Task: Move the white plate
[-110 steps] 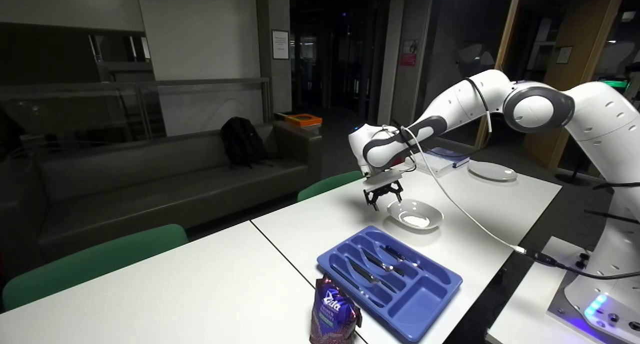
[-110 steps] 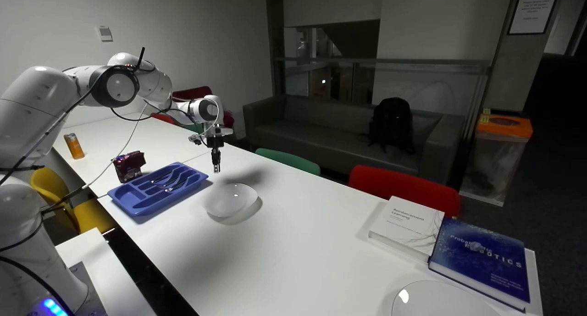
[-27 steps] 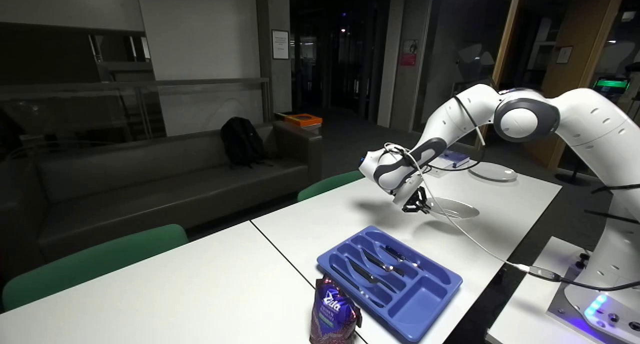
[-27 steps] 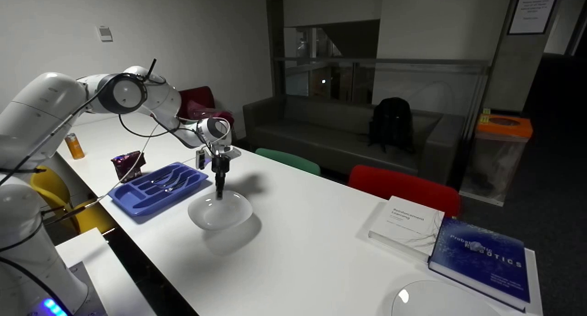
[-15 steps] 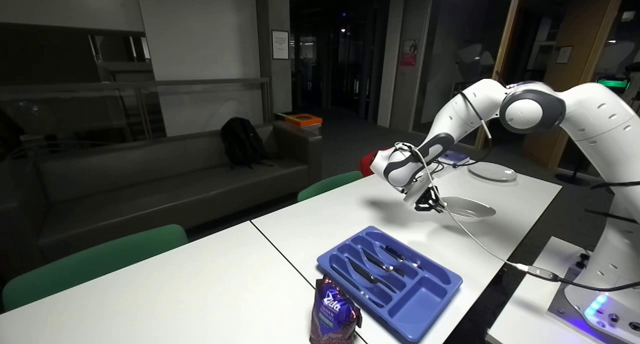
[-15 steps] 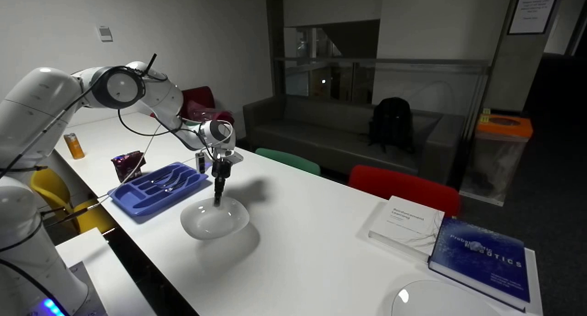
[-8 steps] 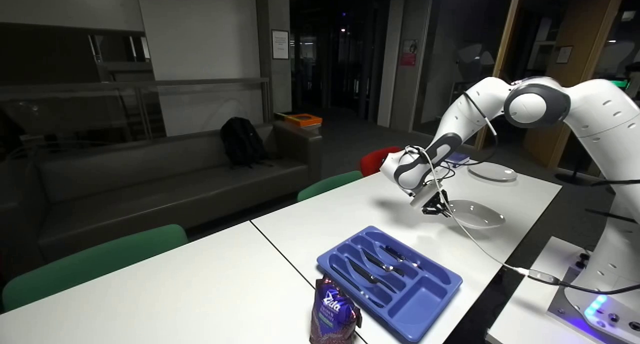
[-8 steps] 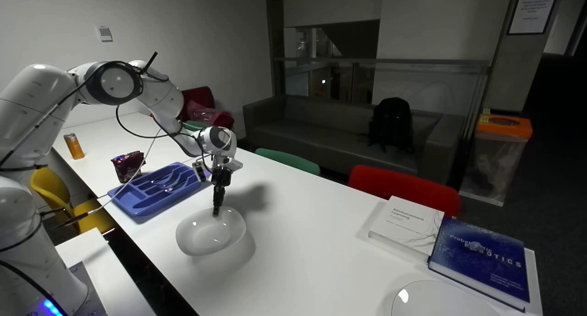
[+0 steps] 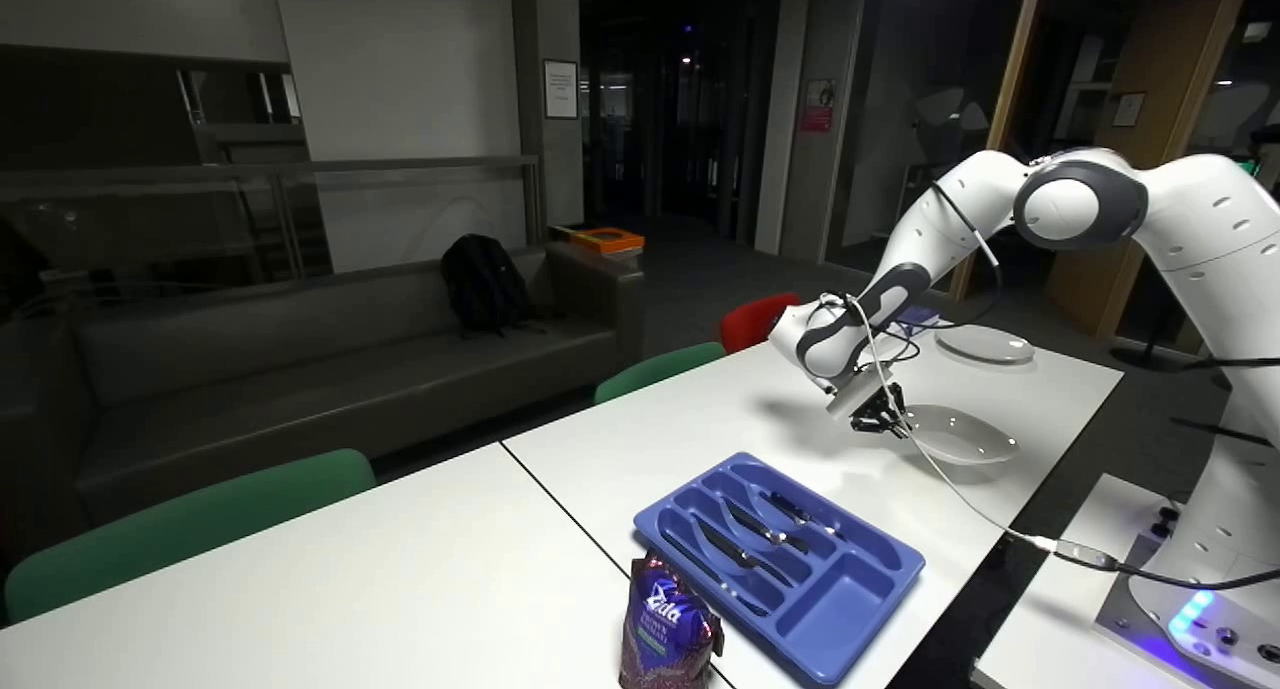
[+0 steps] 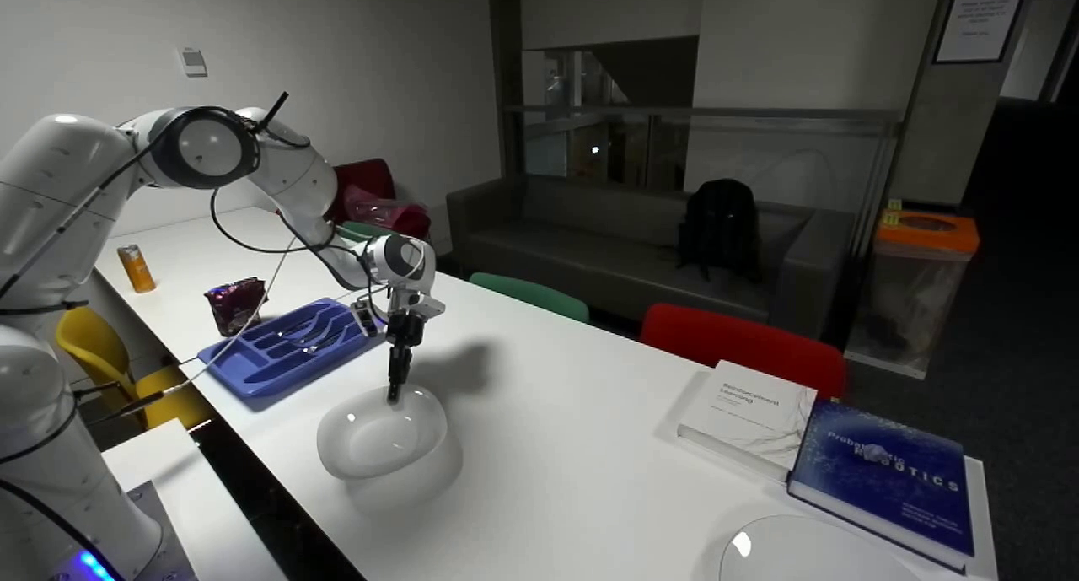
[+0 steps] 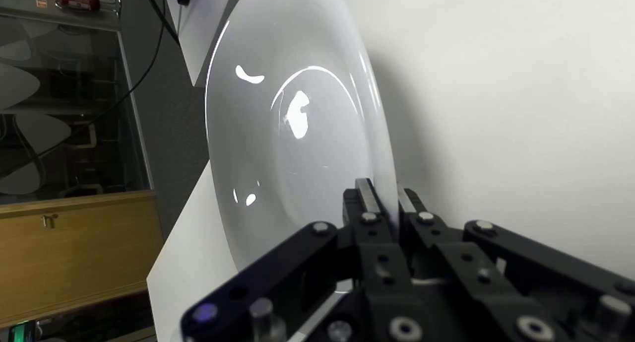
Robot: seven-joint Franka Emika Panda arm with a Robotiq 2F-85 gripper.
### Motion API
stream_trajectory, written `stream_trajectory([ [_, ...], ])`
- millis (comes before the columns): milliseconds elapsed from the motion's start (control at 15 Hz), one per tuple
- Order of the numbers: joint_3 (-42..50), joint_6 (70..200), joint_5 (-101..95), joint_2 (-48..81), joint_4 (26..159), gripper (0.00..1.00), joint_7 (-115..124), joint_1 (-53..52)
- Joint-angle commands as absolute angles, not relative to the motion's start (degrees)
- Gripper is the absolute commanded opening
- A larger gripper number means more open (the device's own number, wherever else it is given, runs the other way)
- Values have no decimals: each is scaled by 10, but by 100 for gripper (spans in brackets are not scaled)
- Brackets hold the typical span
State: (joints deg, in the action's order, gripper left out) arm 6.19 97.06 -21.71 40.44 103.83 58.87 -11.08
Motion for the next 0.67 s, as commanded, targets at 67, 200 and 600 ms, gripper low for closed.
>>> stream_trajectory([
  [67,60,969,-217,404,1037,9,589,-109],
  [200,60,969,-217,402,1038,9,589,-109],
  [600,68,959,-215,403,1044,2,598,-107],
])
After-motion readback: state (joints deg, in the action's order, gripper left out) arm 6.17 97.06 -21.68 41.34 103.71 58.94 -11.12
